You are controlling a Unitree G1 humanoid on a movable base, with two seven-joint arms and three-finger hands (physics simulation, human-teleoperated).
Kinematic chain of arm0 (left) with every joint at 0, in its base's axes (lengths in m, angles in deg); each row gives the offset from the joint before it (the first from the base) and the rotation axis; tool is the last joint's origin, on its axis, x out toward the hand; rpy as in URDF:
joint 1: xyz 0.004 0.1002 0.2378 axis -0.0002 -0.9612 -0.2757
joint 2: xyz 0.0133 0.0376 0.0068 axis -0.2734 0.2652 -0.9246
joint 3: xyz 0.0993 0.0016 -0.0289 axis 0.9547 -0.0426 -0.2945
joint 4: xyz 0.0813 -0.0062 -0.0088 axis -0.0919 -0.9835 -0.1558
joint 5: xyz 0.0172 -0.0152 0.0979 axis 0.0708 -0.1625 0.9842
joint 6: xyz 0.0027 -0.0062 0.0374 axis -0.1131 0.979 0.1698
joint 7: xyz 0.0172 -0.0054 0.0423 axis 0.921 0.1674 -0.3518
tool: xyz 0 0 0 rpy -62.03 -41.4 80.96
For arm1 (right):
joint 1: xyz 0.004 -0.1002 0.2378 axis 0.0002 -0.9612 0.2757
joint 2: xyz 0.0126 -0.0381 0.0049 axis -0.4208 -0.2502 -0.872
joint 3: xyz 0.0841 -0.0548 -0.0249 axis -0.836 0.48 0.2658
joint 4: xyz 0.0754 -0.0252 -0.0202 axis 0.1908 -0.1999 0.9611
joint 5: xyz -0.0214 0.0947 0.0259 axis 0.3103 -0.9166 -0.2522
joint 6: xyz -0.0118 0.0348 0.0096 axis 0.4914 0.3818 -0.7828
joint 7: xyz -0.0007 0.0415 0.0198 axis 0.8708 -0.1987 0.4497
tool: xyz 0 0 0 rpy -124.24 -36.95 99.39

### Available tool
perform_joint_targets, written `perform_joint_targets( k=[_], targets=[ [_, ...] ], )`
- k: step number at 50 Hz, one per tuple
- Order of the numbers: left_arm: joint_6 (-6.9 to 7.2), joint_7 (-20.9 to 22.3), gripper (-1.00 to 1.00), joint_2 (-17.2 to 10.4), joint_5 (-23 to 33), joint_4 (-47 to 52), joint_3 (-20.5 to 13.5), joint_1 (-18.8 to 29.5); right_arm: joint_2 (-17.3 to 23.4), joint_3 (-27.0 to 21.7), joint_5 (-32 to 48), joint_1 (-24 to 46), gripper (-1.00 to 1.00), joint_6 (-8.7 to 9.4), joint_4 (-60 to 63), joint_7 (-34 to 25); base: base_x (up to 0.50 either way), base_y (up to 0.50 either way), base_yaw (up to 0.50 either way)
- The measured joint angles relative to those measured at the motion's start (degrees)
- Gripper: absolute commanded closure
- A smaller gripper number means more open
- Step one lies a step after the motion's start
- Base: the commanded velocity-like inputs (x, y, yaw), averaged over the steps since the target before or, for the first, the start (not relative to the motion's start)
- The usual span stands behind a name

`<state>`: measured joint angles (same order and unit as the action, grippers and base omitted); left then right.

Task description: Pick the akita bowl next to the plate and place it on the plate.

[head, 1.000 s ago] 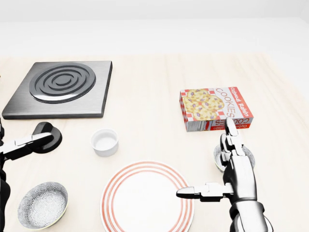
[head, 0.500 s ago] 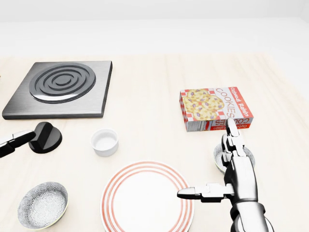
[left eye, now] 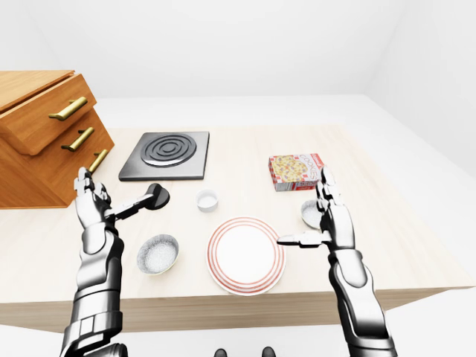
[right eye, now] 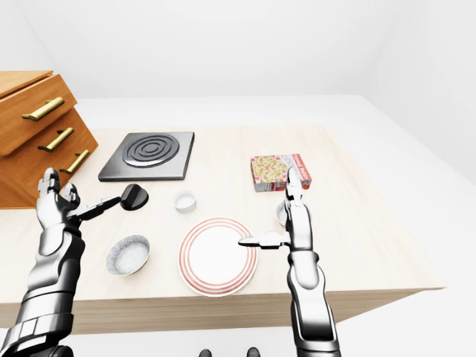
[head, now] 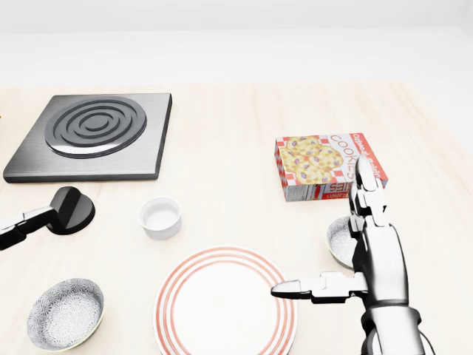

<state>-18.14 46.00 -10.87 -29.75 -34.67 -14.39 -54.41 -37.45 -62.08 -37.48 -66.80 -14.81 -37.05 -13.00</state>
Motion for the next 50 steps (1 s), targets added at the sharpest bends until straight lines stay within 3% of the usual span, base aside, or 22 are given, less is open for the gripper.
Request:
perform_joint_targets(
  k=[16,26,33,43,50],
  targets=[
    [-0.25,-0.09,-1.00,0.03,-0.09,-0.89,0.12,-0.15,0.03,3.50,7.44,-5.49,-1.00,0.00,20.86,-3.84,0.00,0.00,0.00],
    [-0.02,-0.18,-1.00,0.06,-0.14,-0.92,0.06,-0.36,1.50,1.09,17.18,-9.62,-1.00,0.00,32.13,-12.47,0.00,0.00,0.00],
    [-0.31,-0.23,-1.00,0.04,-0.05,-1.64,0.08,-0.33,1.45,-1.97,32.85,-12.67,-1.00,0.00,37.28,-18.48,0.00,0.00,0.00],
    [0.12,-0.39,-1.00,0.00,-0.05,-1.39,0.03,-0.51,-2.60,-5.52,57.12,-17.69,-1.00,-1.22,37.65,-17.91,0.00,0.00,0.00],
    [-0.51,-0.25,-1.00,-0.04,-0.05,-2.42,0.04,-0.29,-4.69,-4.85,68.45,-19.94,-1.00,-0.89,36.22,-15.97,0.00,0.00,0.00]
  ],
)
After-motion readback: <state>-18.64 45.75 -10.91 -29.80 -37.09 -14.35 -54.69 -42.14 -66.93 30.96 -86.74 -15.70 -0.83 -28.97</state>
